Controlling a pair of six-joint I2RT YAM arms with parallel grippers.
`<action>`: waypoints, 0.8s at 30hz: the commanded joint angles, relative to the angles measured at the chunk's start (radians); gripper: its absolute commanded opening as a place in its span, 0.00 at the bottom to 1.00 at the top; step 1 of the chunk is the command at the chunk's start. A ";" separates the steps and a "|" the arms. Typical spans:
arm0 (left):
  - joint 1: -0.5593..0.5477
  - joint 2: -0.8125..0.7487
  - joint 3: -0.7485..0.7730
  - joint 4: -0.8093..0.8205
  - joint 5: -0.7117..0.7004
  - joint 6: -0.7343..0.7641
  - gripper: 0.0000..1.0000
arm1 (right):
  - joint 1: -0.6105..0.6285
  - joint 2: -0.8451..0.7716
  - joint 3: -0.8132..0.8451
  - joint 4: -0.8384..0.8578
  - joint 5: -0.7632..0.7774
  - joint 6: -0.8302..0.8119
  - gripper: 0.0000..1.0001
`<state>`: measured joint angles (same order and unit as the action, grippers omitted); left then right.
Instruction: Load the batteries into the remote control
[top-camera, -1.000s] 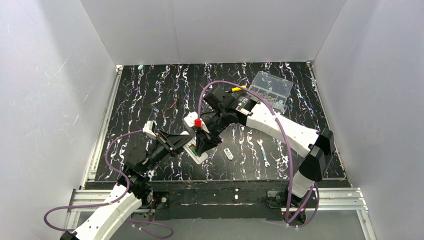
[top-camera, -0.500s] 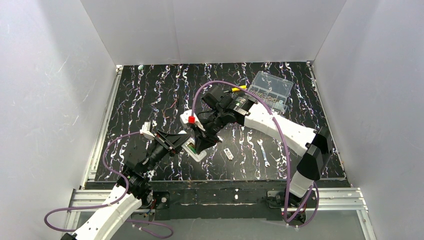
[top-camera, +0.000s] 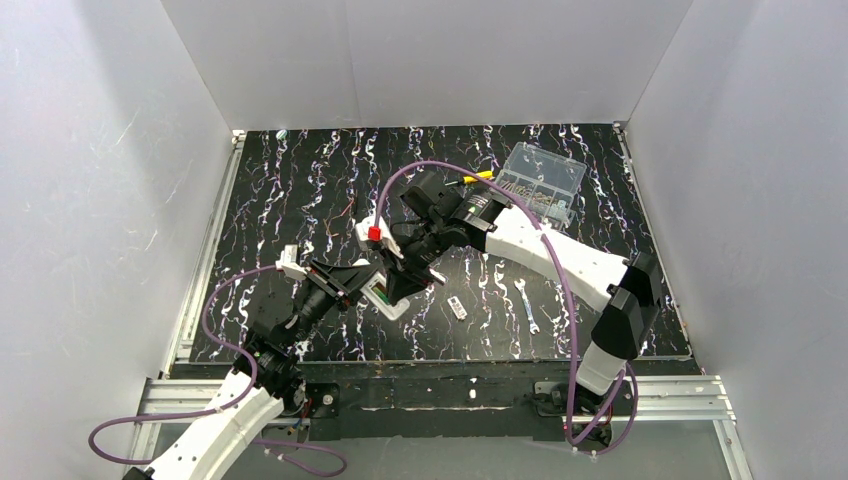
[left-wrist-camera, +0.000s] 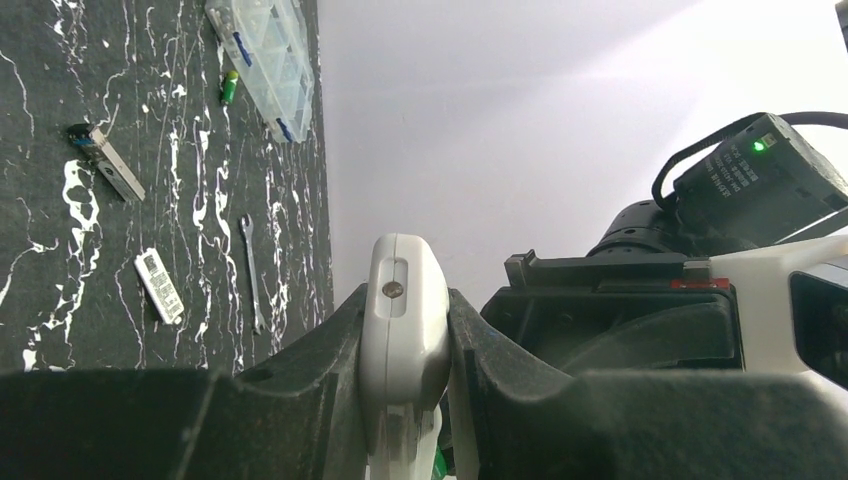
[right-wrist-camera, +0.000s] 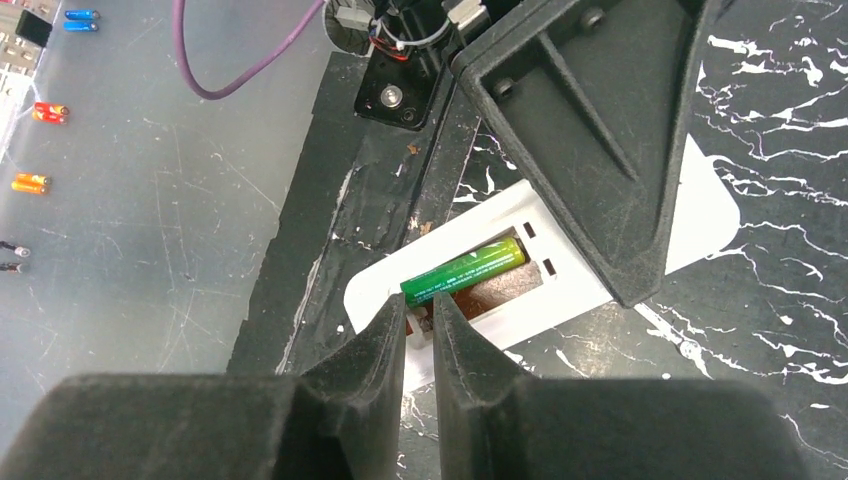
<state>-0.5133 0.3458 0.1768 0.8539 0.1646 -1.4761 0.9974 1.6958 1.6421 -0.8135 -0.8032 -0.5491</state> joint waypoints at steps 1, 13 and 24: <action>-0.007 -0.036 0.052 0.146 0.031 -0.030 0.00 | 0.007 0.046 0.022 0.095 0.097 0.038 0.22; -0.007 -0.041 0.045 0.146 0.021 -0.030 0.00 | 0.007 0.085 0.046 0.101 0.181 0.121 0.21; -0.007 -0.050 0.039 0.135 0.007 -0.028 0.00 | 0.014 0.123 0.078 0.081 0.282 0.205 0.20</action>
<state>-0.5056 0.3374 0.1764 0.7845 0.0849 -1.4357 1.0065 1.7695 1.6836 -0.8139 -0.6636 -0.3553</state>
